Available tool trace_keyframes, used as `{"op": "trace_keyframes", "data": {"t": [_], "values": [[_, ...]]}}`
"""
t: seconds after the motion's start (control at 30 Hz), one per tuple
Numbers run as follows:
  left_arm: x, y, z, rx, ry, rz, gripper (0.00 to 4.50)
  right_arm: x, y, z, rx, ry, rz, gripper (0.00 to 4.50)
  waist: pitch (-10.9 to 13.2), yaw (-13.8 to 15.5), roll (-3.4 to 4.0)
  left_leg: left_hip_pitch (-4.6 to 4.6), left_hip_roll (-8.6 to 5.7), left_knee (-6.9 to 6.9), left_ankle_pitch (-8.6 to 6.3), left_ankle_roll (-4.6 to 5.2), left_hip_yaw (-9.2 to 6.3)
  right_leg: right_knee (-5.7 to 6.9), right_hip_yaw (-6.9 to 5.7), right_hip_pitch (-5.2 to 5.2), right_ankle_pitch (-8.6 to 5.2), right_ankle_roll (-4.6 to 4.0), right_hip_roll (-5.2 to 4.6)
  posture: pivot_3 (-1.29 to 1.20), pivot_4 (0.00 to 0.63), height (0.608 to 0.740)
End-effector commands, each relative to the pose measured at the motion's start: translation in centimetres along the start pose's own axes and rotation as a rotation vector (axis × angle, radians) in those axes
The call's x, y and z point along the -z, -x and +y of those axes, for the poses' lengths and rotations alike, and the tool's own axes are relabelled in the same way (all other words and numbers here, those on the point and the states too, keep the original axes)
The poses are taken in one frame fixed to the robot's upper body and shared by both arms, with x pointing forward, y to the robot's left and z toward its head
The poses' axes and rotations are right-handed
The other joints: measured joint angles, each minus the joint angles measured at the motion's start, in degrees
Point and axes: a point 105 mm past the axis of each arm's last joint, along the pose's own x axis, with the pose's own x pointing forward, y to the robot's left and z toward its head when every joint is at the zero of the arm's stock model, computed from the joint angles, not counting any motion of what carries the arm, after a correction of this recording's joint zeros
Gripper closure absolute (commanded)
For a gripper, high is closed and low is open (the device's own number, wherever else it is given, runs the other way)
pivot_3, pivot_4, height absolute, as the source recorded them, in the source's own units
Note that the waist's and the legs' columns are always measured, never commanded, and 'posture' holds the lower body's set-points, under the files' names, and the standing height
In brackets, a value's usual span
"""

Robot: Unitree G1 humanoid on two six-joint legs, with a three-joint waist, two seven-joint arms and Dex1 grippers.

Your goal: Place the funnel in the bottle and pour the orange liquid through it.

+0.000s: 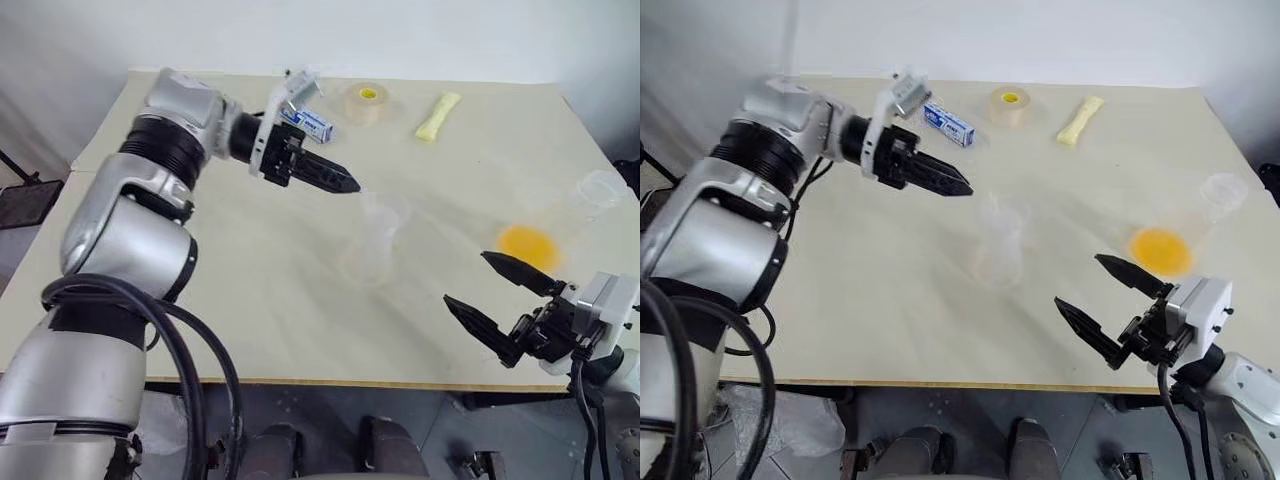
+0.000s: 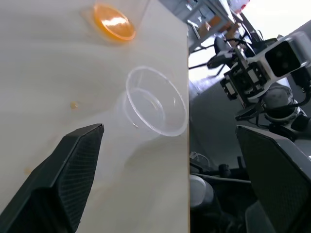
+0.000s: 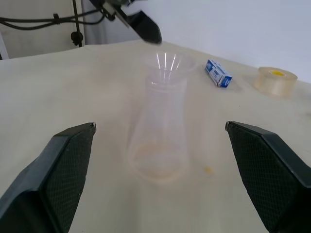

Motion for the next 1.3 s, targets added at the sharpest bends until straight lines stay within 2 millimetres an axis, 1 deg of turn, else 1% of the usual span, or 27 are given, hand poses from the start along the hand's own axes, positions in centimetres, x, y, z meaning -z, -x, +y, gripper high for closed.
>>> {"op": "trace_keyframes", "data": {"t": [0.03,0.07,0.13,0.17,0.23,0.3,0.37,0.43,0.47,0.57,0.67,0.77,0.8,0.9,1.07,1.3], "values": [[-0.2,1.8,-1.5,0.111,-0.061,-0.055,0.04,-1.1,0.8,-0.6,0.069,0.058,-0.013,0.00,0.0,0.0,0.01,0.02,0.00,0.00,0.00,0.00,0.00,0.02,0.01,0.00,0.00,0.00,0.00,0.00,0.150,0.740],[0.0,2.3,-1.4,0.111,-0.084,-0.072,0.04,-1.2,1.0,-0.6,0.091,0.056,-0.017,0.00,0.0,0.0,0.01,0.02,0.00,0.00,0.00,0.00,0.00,0.04,0.02,0.00,0.00,0.00,-0.01,0.00,0.150,0.740],[0.3,3.3,-1.1,0.107,-0.185,-0.156,0.04,-1.3,1.3,-0.5,0.129,0.048,-0.018,0.00,0.0,0.1,0.03,0.03,0.00,0.02,0.00,0.00,-0.01,0.06,0.04,0.01,0.00,0.00,-0.02,0.00,0.150,0.740],[1.0,3.7,-0.8,0.085,-0.201,-0.162,0.04,-1.3,1.5,-0.5,0.151,0.046,-0.015,0.00,0.0,0.0,0.03,0.03,0.01,0.03,0.00,0.00,-0.03,0.08,0.04,0.00,0.00,0.00,-0.03,0.00,0.150,0.740],[2.4,4.1,-0.1,0.035,-0.294,-0.186,0.04,-1.2,2.1,-1.0,0.222,0.059,-0.008,0.00,0.0,0.0,0.04,0.02,0.02,0.03,0.00,-0.01,-0.04,0.08,0.05,-0.02,0.00,0.00,-0.04,0.00,0.150,0.740],[2.9,4.5,-0.3,0.012,-0.404,-0.274,0.04,-1.3,2.5,-1.4,0.285,0.074,-0.015,0.00,0.0,0.0,0.04,0.03,0.01,0.04,0.00,-0.01,-0.05,0.12,0.07,-0.03,0.00,0.00,-0.06,0.00,0.150,0.740],[3.9,4.7,-0.3,-0.024,-0.422,-0.353,0.04,-1.1,2.9,-1.7,0.356,0.083,-0.013,0.00,0.0,0.1,0.04,0.02,0.00,0.07,-0.01,-0.01,-0.10,0.13,0.09,-0.02,0.00,-0.01,-0.09,0.00,0.150,0.740],[4.1,5.3,-0.5,-0.075,-0.476,-0.513,0.04,-0.6,3.3,-2.1,0.439,0.090,0.008,0.00,0.0,0.1,0.06,0.03,0.00,0.08,-0.01,-0.02,-0.11,0.13,0.12,-0.03,0.00,-0.01,-0.09,0.00,0.150,0.740],[4.5,5.5,-0.4,-0.096,-0.482,-0.551,0.04,-0.3,3.6,-2.3,0.473,0.097,0.019,0.00,0.0,0.2,0.06,0.03,0.00,0.10,-0.01,-0.03,-0.14,0.18,0.13,-0.03,0.00,-0.01,-0.09,0.00,0.150,0.740],[6.5,5.0,-0.5,-0.113,-0.509,-0.565,0.04,0.2,4.7,-2.9,0.578,0.117,0.047,0.00,-0.1,0.1,0.08,0.06,-0.04,0.11,-0.01,-0.02,-0.12,0.22,0.15,-0.01,0.00,-0.01,-0.08,0.00,0.150,0.740],[8.8,4.6,-1.0,-0.085,-0.549,-0.630,0.04,0.6,6.6,-3.4,0.715,0.121,0.088,0.00,-0.1,0.1,0.23,0.13,-0.05,0.07,-0.01,-0.03,-0.06,0.23,0.16,-0.01,0.00,-0.01,-0.06,0.00,0.150,0.740],[11.2,3.8,-0.6,-0.089,-0.547,-0.558,0.04,1.5,8.5,-3.3,0.826,0.112,0.166,0.00,-0.2,0.1,0.26,0.14,-0.05,0.04,-0.01,-0.03,-0.04,0.22,0.16,-0.01,0.00,-0.01,-0.04,0.00,0.150,0.740],[11.6,3.7,-0.6,-0.081,-0.557,-0.552,0.04,1.5,8.8,-3.3,0.849,0.122,0.176,0.00,-0.2,0.1,0.26,0.14,-0.05,0.04,-0.01,-0.03,-0.04,0.22,0.16,0.00,-0.01,-0.02,-0.03,0.00,0.150,0.740],[12.2,3.4,-0.7,-0.048,-0.582,-0.559,0.04,1.5,9.6,-3.6,0.923,0.107,0.182,0.00,-0.2,0.1,0.27,0.16,-0.06,0.07,-0.01,-0.02,0.03,0.21,0.21,0.02,-0.01,-0.02,-0.03,0.00,0.150,0.740],[11.5,2.8,-0.3,-0.037,-0.601,-0.560,0.04,1.3,9.2,-5.2,0.949,0.138,0.158,0.00,-0.2,0.0,0.35,0.21,-0.05,0.06,-0.01,-0.02,0.07,0.21,0.28,0.02,-0.01,-0.03,-0.01,0.00,0.150,0.740],[11.4,2.1,-0.7,0.006,-0.624,-0.557,0.04,1.6,8.2,-10.3,0.933,0.140,0.144,0.00,-0.2,-0.1,0.37,0.21,-0.05,0.04,0.00,0.00,0.12,0.21,0.30,0.01,-0.01,-0.03,-0.01,0.00,0.150,0.740]]}}
